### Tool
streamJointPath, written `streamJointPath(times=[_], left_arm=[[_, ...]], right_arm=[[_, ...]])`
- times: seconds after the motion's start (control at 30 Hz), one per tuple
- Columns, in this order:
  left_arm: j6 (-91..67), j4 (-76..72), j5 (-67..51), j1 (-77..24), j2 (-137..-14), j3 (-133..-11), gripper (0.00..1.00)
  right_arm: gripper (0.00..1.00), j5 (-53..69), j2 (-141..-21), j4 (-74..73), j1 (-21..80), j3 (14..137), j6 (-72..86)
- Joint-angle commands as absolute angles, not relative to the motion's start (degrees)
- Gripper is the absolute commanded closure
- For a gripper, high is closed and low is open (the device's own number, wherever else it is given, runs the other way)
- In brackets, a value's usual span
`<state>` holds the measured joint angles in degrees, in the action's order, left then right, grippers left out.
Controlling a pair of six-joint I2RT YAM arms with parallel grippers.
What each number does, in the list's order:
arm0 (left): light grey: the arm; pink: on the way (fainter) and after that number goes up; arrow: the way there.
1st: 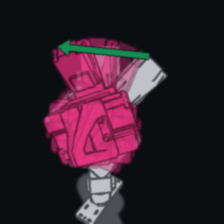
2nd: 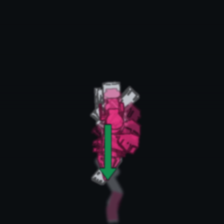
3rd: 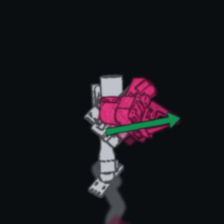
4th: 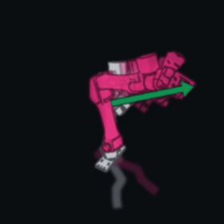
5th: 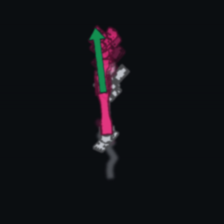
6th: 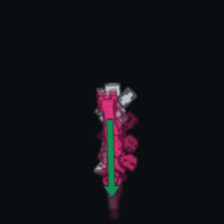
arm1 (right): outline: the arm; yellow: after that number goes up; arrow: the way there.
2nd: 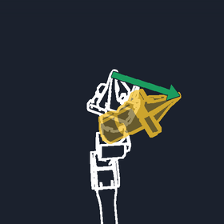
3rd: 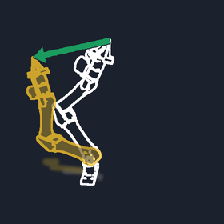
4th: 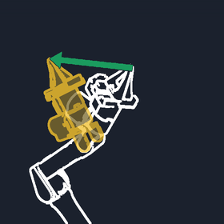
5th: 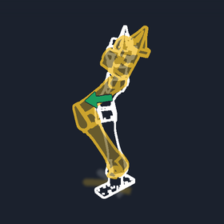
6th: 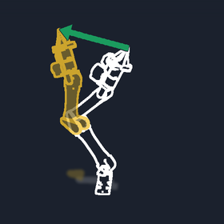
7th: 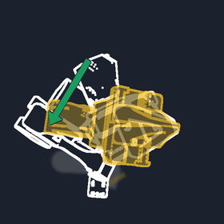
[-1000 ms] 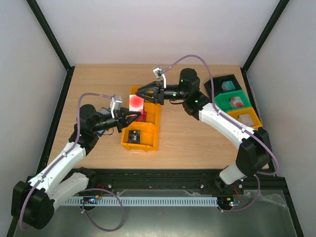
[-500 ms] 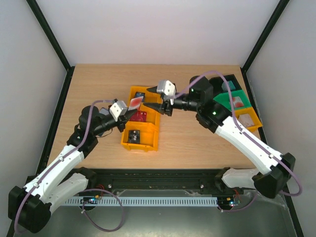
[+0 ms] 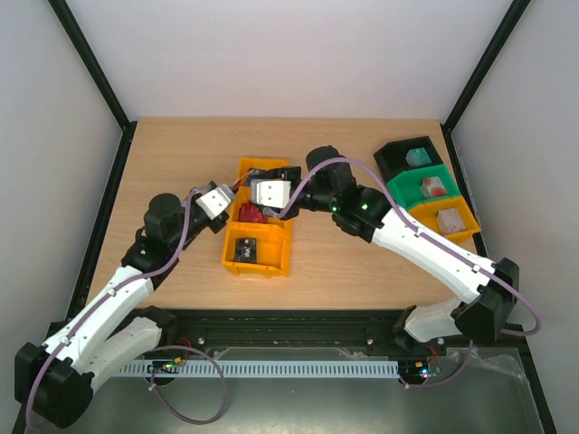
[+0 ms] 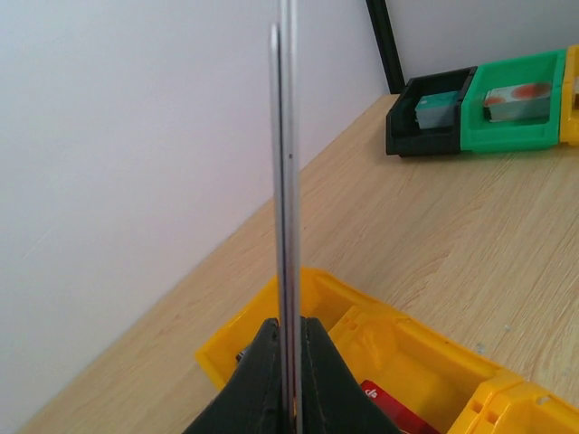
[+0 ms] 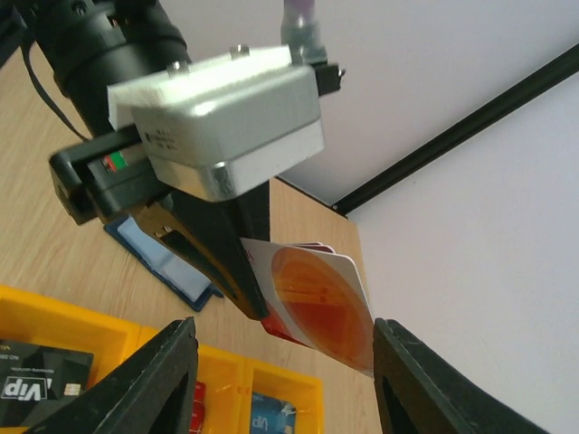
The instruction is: Take the credit cards out of the card holder
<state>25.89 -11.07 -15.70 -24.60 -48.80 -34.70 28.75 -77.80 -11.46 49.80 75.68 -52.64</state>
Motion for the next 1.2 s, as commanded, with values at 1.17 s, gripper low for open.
streamJointPath(times=[1.17], left_arm=[[18.60,-10.37,-20.83,-25.05,-48.15,-37.41,0.98]], right_arm=[[0.62,33.69,-81.38,-15.36,50.26,80.67,-54.45]])
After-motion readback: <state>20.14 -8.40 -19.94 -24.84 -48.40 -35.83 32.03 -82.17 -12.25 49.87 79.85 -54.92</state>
